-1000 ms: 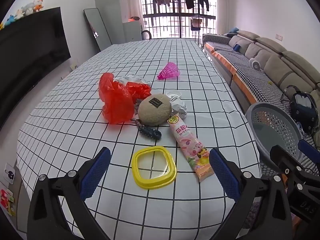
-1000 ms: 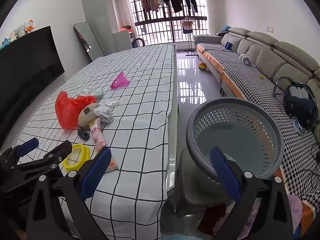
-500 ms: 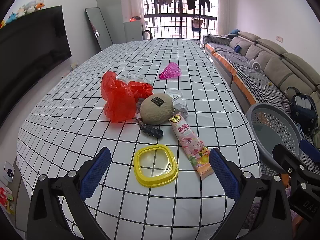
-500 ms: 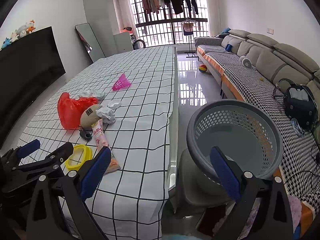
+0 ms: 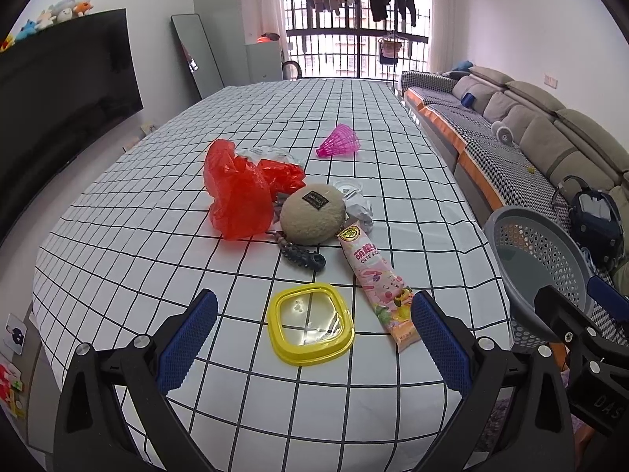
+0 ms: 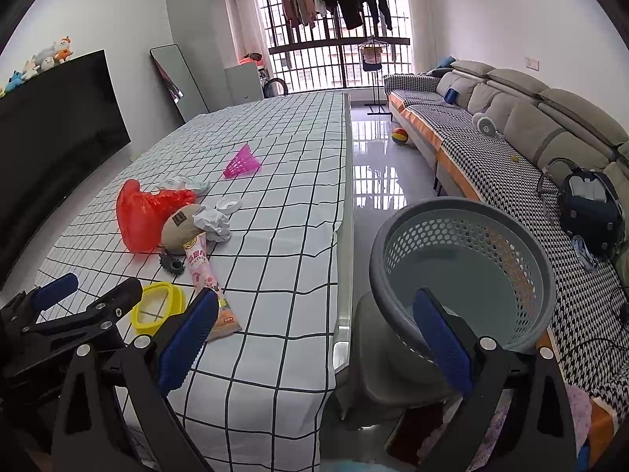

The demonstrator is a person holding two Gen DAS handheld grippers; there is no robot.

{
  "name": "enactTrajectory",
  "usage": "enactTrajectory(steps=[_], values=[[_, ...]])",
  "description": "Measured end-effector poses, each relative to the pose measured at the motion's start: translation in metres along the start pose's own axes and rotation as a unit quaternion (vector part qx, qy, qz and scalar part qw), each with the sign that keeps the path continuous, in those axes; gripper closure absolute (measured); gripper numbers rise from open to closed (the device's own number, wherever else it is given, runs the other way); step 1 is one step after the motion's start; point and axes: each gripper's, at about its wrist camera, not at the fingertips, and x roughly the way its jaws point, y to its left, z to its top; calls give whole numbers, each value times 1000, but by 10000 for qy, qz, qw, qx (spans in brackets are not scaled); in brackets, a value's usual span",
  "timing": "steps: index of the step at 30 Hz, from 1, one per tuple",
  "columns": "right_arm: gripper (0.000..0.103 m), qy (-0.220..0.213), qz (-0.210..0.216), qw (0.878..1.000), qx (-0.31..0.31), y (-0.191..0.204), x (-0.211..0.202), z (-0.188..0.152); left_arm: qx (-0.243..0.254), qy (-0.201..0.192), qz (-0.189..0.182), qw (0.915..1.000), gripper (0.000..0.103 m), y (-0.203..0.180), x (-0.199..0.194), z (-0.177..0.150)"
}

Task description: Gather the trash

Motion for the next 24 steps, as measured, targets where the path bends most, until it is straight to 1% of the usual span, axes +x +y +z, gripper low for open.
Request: enactTrajectory(steps=[24], values=[[8,-19,24,10000,-9,0,-3,0,6,-3,-16,10000,6,-2,-3,0]])
